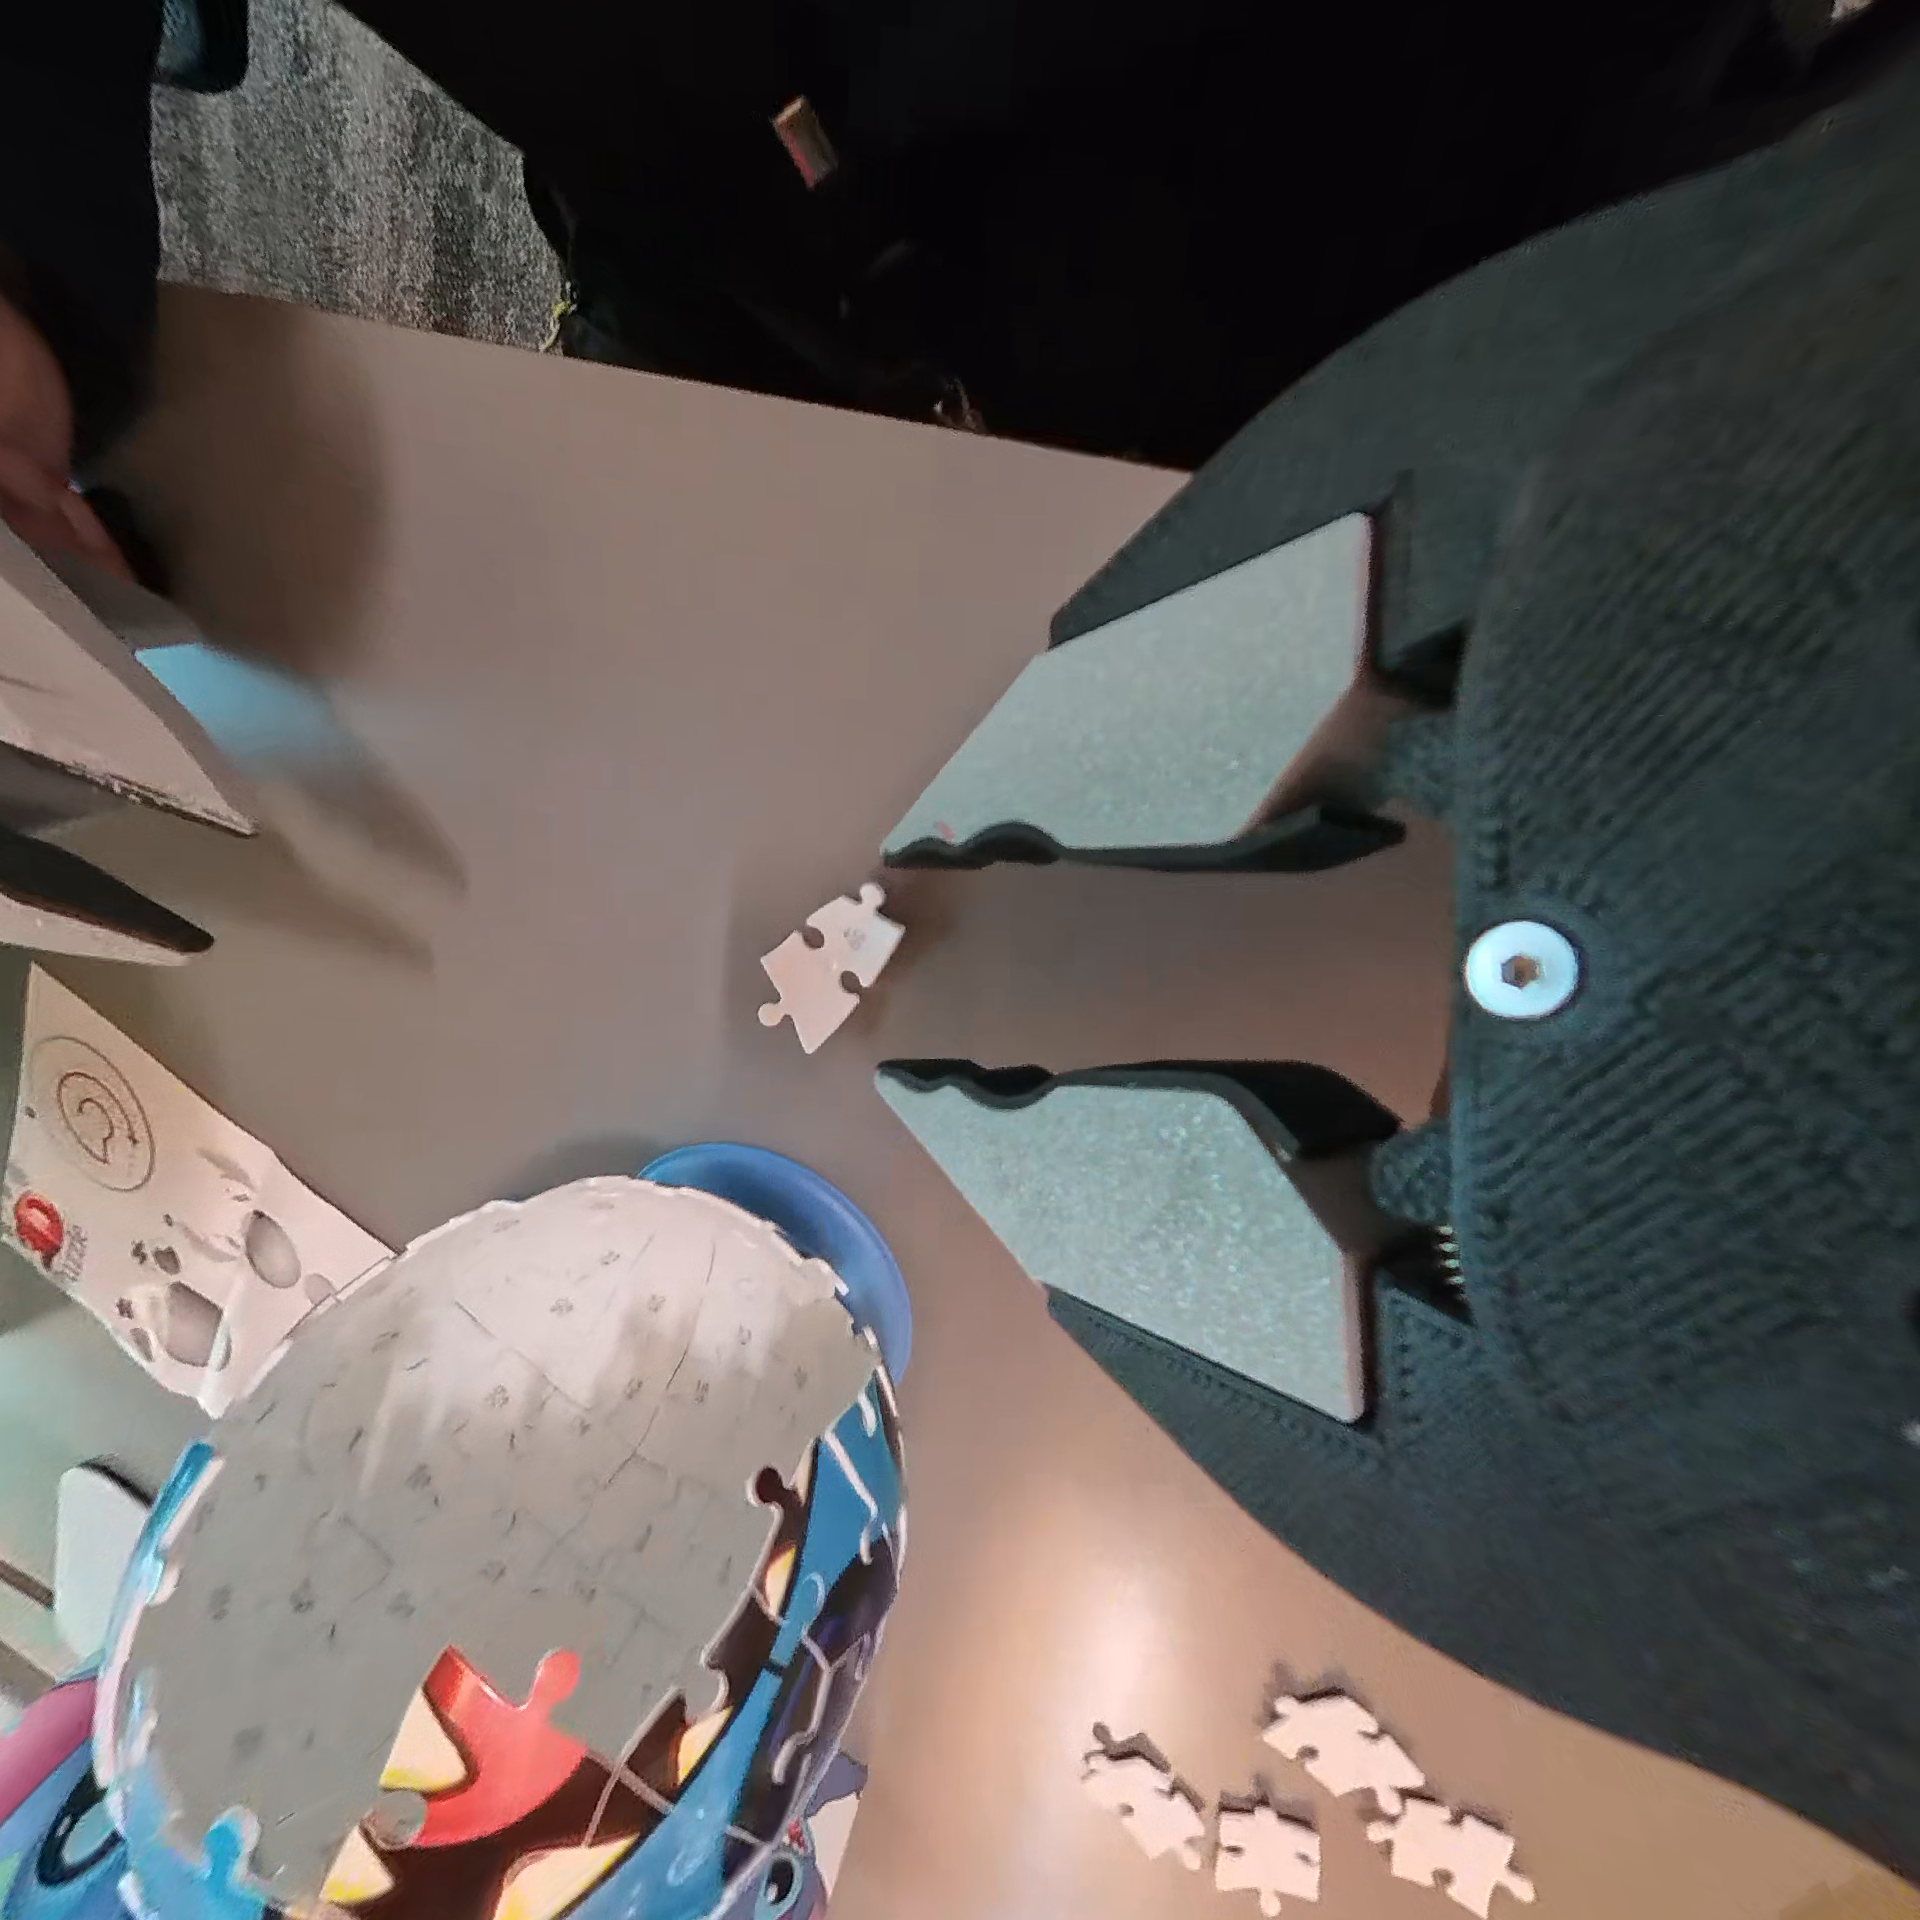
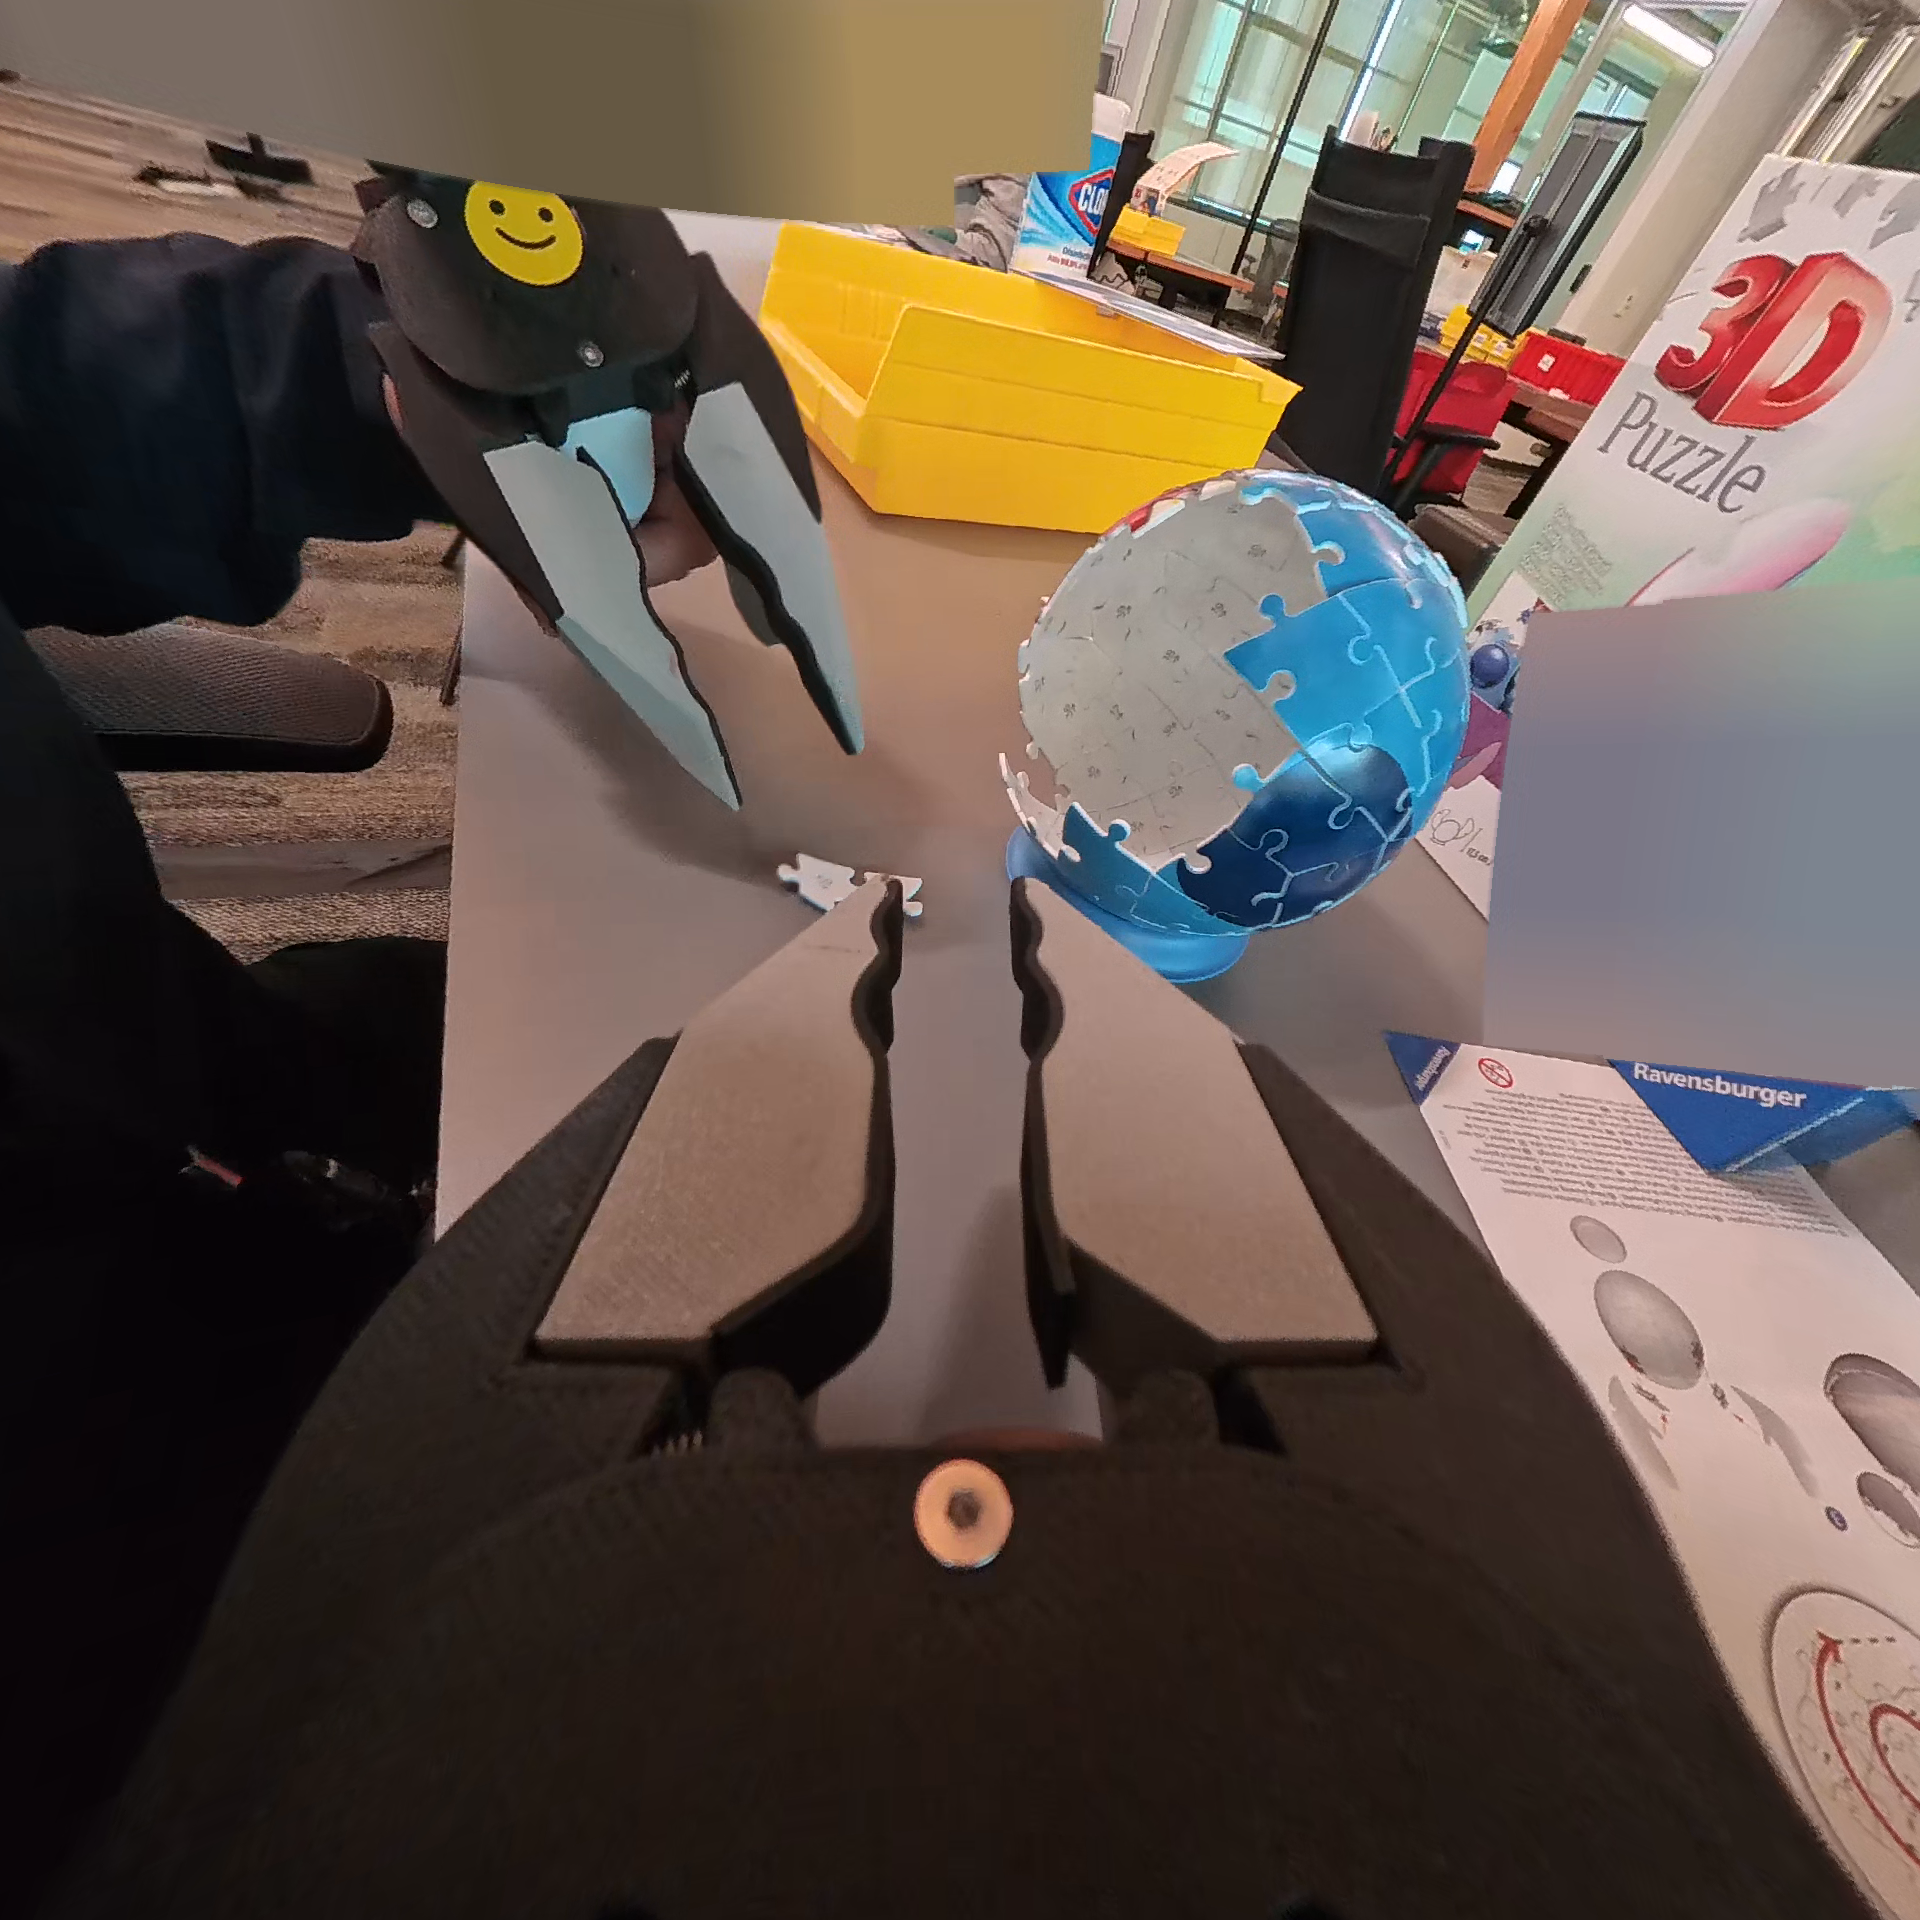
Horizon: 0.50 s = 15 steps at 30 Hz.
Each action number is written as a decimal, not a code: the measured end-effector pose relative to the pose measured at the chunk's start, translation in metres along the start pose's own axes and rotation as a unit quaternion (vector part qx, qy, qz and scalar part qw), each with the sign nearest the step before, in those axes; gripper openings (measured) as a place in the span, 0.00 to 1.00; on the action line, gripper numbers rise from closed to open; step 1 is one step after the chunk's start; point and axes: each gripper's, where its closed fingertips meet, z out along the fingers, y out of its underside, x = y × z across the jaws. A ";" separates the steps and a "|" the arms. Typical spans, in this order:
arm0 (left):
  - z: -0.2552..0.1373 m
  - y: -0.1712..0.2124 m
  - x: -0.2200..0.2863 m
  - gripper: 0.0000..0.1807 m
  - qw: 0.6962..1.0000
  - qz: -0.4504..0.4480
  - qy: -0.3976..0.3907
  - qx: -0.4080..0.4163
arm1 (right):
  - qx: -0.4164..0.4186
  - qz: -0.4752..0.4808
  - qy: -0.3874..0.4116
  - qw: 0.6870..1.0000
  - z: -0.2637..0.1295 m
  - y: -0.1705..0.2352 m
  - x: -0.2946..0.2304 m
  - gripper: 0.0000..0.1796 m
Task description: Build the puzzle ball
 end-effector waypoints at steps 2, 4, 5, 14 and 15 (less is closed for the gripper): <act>0.004 -0.001 0.001 0.19 1.000 -0.015 -0.004 -0.002 | -0.002 -0.003 0.000 1.000 0.000 0.000 -0.001 0.09; 0.009 -0.001 -0.001 0.19 0.999 -0.028 -0.015 -0.010 | -0.003 -0.006 0.001 1.000 0.001 0.001 -0.001 0.09; 0.012 -0.001 -0.001 0.19 0.999 -0.036 -0.017 -0.016 | -0.004 -0.008 0.002 1.000 0.001 0.001 -0.001 0.09; 0.027 0.000 -0.002 0.19 0.991 -0.124 -0.024 -0.043 | -0.010 -0.022 0.006 1.000 0.002 0.002 -0.003 0.09; 0.029 0.003 -0.003 0.19 0.990 -0.127 -0.030 -0.053 | -0.011 -0.023 0.006 1.000 0.002 0.002 -0.003 0.09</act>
